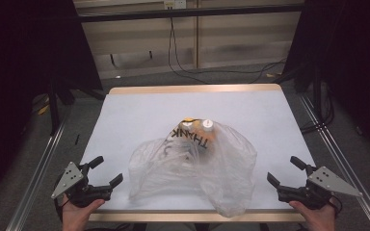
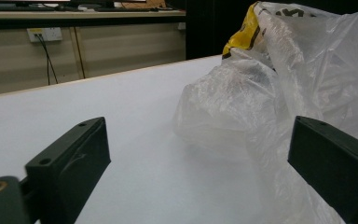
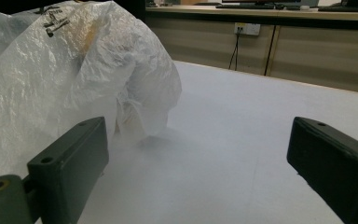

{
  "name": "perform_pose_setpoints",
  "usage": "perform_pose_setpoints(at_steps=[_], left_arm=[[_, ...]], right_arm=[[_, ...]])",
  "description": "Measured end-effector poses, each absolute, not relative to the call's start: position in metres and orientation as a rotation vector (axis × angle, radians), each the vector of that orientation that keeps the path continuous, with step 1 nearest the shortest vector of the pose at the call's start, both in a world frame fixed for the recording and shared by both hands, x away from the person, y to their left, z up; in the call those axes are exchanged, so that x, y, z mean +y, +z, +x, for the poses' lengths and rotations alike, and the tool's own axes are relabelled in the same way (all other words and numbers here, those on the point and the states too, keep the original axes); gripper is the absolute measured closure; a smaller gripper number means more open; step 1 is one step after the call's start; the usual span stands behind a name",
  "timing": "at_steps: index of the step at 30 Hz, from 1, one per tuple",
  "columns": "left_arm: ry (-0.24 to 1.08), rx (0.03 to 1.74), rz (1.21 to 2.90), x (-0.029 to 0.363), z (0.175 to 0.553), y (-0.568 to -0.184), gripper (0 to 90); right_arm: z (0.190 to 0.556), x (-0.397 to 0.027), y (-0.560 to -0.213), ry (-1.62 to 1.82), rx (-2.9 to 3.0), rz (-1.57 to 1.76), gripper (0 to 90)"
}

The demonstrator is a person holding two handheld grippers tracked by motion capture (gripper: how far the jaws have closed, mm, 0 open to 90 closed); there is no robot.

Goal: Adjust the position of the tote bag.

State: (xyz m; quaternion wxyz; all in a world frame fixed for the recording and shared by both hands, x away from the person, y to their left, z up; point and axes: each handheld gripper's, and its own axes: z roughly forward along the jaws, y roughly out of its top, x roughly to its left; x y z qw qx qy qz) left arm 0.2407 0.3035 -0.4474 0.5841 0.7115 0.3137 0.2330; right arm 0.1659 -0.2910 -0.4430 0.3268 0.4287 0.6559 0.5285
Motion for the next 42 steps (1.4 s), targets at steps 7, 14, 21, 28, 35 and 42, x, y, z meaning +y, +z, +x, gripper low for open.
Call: perform_pose_setpoints(at_steps=[7, 14, 21, 28, 35, 42], left_arm=[[0.521, 0.719, 1.670, 0.300, 0.241, -0.448, 6.8], [0.520, 0.712, 1.705, 0.298, 0.241, -0.448, 11.3], [0.525, 0.706, 1.721, 0.297, 0.237, -0.448, 20.6], [0.463, 0.655, 1.766, 0.292, 0.233, -0.446, 27.6], [0.401, 0.583, 1.824, 0.285, 0.229, -0.444, 41.7], [0.346, 0.609, 1.864, 0.281, 0.231, -0.445, 42.0]], right_arm=[[0.168, -0.289, -0.444, 1.383, 1.737, 1.125, 9.0], [0.169, -0.288, -0.443, 1.375, 1.761, 1.118, 14.5], [0.166, -0.280, -0.438, 1.406, 1.821, 1.088, 24.9], [0.162, -0.278, -0.432, 1.453, 1.895, 1.078, 39.4], [0.156, -0.267, -0.425, 1.468, 2.000, 1.010, 50.7], [0.154, -0.248, -0.427, 1.499, 2.132, 0.933, 62.2]])
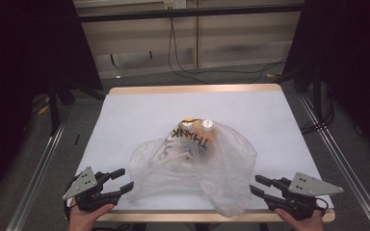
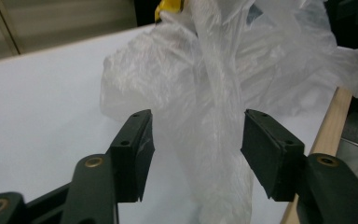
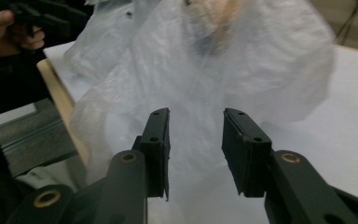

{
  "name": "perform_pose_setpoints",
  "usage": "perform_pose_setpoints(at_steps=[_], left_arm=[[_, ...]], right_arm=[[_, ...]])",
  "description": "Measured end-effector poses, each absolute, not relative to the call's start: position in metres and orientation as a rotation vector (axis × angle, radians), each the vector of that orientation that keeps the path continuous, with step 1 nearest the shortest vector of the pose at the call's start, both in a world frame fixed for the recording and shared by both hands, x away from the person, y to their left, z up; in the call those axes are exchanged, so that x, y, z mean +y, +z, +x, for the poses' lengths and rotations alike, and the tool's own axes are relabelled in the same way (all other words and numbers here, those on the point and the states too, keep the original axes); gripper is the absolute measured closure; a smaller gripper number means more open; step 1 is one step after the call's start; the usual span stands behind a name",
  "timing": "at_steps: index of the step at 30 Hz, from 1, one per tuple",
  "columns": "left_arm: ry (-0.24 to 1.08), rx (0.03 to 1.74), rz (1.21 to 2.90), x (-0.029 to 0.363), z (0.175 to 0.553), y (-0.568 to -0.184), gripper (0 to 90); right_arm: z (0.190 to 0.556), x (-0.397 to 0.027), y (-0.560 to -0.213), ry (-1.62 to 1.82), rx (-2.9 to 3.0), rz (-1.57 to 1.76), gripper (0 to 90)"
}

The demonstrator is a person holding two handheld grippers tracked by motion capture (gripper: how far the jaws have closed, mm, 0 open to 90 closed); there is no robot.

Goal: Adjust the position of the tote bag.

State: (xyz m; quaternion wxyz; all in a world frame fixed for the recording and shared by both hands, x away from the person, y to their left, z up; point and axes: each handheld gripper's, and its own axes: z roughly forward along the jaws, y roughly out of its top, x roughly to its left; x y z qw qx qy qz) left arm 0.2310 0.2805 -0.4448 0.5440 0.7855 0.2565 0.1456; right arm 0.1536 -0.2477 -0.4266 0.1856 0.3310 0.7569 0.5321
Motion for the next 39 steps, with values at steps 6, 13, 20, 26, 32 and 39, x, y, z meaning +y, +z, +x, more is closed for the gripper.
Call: perform_pose_setpoints(at_steps=[6, 13, 20, 26, 32, 39], left_arm=[[0.345, 0.590, 1.892, 0.276, 0.229, -0.445, 43.8], [0.337, 0.555, 1.924, 0.270, 0.231, -0.448, 45.3], [0.347, 0.596, 1.910, 0.271, 0.231, -0.447, 40.8], [0.328, 0.573, 1.917, 0.270, 0.231, -0.448, 40.4], [0.332, 0.597, 1.911, 0.271, 0.233, -0.448, 38.2], [0.323, 0.603, 1.932, 0.269, 0.233, -0.450, 37.5]], right_arm=[[0.155, -0.229, -0.431, 1.509, 2.255, 0.876, 72.1], [0.155, -0.207, -0.443, 1.467, 2.422, 0.807, 64.9], [0.156, -0.197, -0.449, 1.436, 2.509, 0.773, 55.7], [0.158, -0.191, -0.456, 1.392, 2.561, 0.757, 51.9], [0.163, -0.185, -0.464, 1.281, 2.627, 0.720, 57.0], [0.167, -0.185, -0.470, 1.173, 2.673, 0.738, 75.6]])
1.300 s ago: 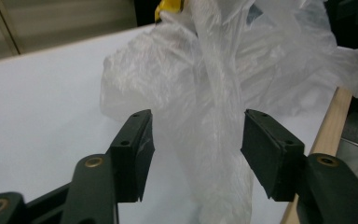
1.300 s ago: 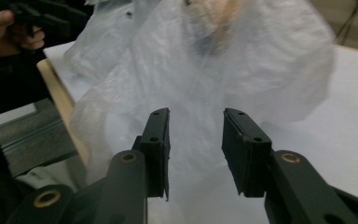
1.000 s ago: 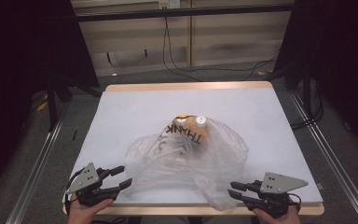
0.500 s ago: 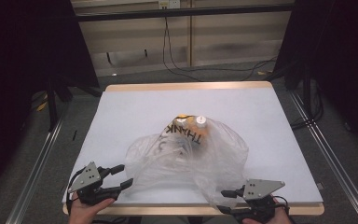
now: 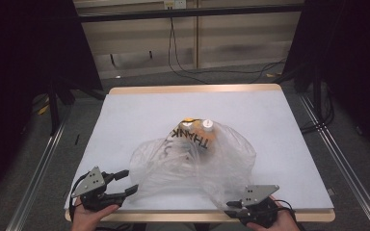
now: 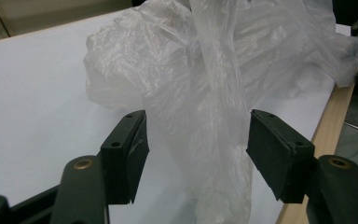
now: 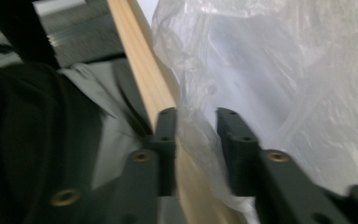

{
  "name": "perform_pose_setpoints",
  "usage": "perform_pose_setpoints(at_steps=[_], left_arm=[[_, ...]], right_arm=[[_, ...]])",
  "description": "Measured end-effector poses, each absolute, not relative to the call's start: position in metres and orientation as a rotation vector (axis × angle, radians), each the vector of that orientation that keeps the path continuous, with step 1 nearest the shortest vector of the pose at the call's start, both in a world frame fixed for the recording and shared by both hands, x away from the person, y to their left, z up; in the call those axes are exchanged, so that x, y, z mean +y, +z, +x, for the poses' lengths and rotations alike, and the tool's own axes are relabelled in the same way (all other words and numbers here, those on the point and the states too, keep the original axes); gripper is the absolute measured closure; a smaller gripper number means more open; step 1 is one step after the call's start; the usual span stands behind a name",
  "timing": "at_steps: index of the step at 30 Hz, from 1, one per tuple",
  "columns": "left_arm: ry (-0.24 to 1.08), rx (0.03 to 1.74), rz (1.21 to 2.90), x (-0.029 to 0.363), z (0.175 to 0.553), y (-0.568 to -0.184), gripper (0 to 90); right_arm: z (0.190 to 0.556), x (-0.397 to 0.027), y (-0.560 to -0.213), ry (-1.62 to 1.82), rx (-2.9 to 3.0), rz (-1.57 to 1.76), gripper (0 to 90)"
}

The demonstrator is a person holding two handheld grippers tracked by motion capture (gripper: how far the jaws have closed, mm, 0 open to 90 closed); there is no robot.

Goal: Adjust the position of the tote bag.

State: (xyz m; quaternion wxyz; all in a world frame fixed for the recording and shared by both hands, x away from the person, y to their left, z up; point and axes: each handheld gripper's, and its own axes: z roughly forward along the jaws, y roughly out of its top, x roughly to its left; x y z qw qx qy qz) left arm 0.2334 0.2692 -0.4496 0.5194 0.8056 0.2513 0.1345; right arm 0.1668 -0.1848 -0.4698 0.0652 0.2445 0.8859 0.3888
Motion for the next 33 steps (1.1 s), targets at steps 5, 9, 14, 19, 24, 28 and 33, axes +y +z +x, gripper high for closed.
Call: perform_pose_setpoints(at_steps=[5, 9, 14, 19, 24, 28, 33], left_arm=[[0.299, 0.613, 1.960, 0.267, 0.234, -0.452, 36.1], [0.241, 0.600, 2.005, 0.263, 0.236, -0.457, 38.0], [0.217, 0.568, 2.082, 0.257, 0.237, -0.461, 43.0], [0.182, 0.569, 2.139, 0.255, 0.240, -0.464, 55.4], [0.184, 0.599, 2.050, 0.264, 0.239, -0.459, 78.8], [0.218, 0.615, 1.993, 0.273, 0.238, -0.453, 80.1], [0.202, 0.657, 1.909, 0.284, 0.239, -0.450, 80.1]], right_arm=[[0.169, -0.189, -0.468, 1.197, 2.653, 0.753, 88.9], [0.173, -0.197, -0.466, 1.213, 2.607, 0.798, 90.0], [0.174, -0.207, -0.461, 1.266, 2.529, 0.837, 90.0], [0.173, -0.206, -0.460, 1.282, 2.523, 0.826, 90.0], [0.173, -0.207, -0.458, 1.310, 2.496, 0.831, 90.0], [0.173, -0.210, -0.454, 1.330, 2.461, 0.830, 90.0], [0.173, -0.214, -0.448, 1.384, 2.420, 0.842, 90.0]])
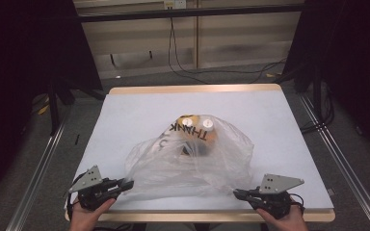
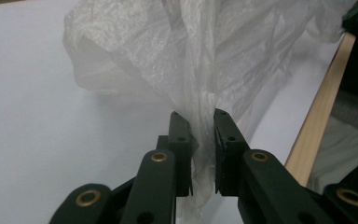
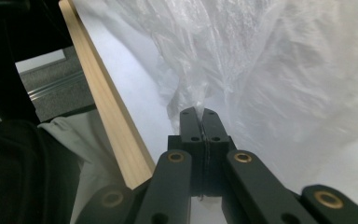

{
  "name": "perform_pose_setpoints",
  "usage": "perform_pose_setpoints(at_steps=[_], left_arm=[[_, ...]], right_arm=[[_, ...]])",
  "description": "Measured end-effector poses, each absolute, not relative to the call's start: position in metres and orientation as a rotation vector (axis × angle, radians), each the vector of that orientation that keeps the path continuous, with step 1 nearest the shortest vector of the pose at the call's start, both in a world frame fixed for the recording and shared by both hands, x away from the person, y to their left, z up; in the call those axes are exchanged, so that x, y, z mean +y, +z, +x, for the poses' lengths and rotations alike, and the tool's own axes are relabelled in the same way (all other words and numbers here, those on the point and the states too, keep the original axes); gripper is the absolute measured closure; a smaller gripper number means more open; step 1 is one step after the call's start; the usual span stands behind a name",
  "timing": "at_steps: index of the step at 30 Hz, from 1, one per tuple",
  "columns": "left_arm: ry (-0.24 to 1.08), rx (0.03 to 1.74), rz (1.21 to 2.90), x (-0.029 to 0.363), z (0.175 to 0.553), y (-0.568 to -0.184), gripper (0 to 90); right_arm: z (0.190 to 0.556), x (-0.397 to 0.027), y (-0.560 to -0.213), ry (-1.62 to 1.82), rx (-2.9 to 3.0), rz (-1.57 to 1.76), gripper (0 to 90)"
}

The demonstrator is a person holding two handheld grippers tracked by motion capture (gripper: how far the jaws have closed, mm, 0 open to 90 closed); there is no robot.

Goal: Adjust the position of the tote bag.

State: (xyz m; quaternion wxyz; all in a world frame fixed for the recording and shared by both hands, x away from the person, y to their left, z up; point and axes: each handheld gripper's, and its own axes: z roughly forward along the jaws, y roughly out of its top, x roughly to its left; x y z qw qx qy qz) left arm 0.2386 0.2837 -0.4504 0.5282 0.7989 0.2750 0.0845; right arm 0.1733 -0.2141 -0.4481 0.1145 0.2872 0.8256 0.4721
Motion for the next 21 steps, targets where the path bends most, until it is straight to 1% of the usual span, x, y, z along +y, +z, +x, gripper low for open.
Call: perform_pose_setpoints(at_steps=[2, 12, 21], left_arm=[[0.200, 0.657, 1.873, 0.287, 0.237, -0.448, 80.8], [0.228, 0.605, 1.844, 0.282, 0.232, -0.432, 81.2], [0.248, 0.592, 1.808, 0.279, 0.236, -0.421, 84.3]], right_arm=[[0.174, -0.216, -0.446, 1.422, 2.405, 0.843, 90.0], [0.174, -0.214, -0.430, 1.510, 2.349, 0.809, 90.0], [0.176, -0.223, -0.412, 1.593, 2.270, 0.785, 90.0]])
